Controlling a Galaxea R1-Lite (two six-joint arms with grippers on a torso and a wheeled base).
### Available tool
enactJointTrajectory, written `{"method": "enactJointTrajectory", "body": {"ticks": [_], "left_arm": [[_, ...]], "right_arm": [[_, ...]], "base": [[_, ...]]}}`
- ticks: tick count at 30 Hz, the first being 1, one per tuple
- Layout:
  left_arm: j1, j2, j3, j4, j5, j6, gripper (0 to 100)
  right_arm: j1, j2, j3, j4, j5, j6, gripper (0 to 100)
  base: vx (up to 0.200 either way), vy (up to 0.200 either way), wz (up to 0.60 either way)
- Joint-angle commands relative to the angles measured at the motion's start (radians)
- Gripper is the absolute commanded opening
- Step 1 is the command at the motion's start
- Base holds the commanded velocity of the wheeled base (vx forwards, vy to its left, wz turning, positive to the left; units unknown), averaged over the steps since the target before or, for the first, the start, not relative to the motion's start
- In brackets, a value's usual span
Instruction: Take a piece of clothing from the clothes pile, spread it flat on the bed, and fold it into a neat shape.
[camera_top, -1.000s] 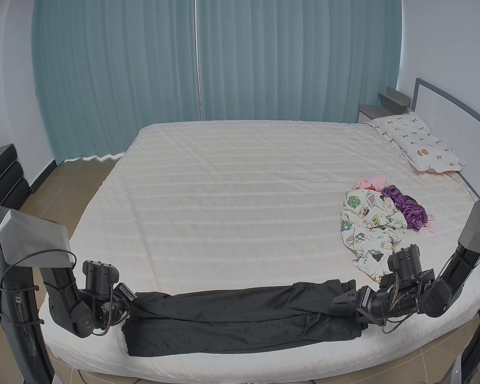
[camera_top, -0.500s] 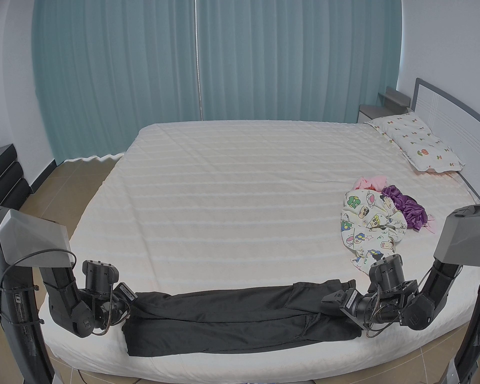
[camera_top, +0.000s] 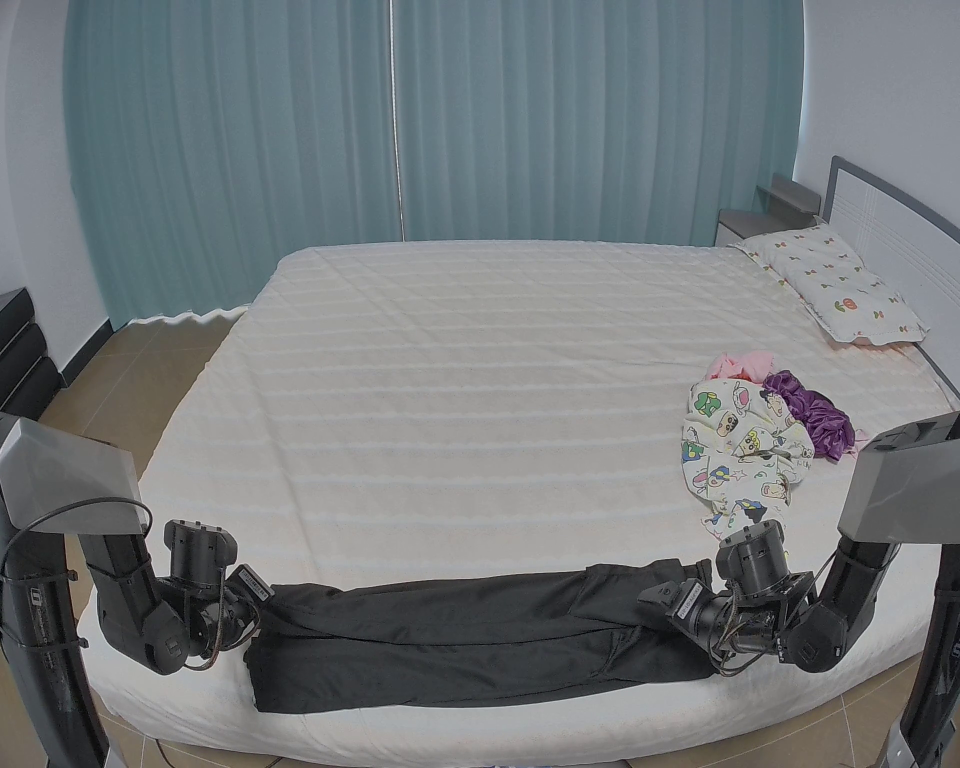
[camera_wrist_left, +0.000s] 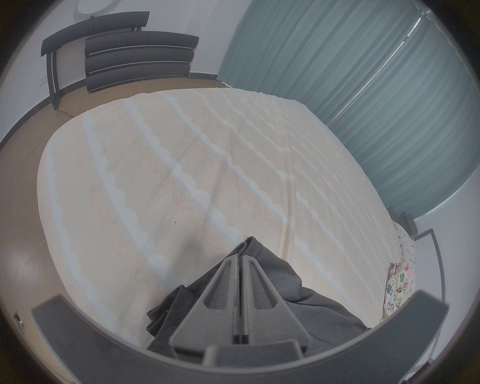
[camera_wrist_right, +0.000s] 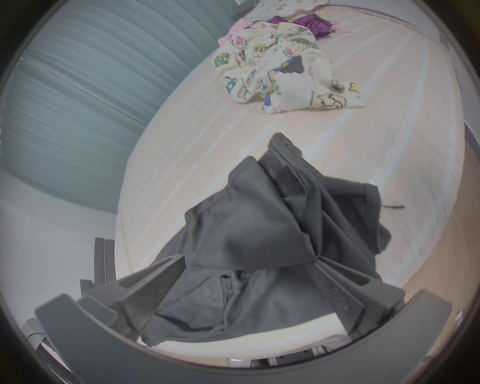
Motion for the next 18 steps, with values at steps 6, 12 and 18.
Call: {"method": "enactJointTrajectory", "body": {"ticks": [6, 12, 18], "left_arm": [[0.0, 0.0, 0.001, 0.0, -0.001, 0.001, 0], [-0.002, -0.014, 0.005, 0.0, -0.003, 0.001, 0], [-0.005, -0.078, -0.012, 0.01, -0.03, 0.006, 0]], "right_arm": [[0.005, 0.059, -0.003, -0.019, -0.063, -0.005, 0], [-0.01, 0.031, -0.012, -0.022, -0.066, -0.004, 0], [-0.064, -0.024, -0.074, -0.022, -0.052, -0.002, 0]], "base": [[0.0, 0.0, 0.0], [0.0, 0.0, 0.0], [0.0, 0.0, 0.0]]}}
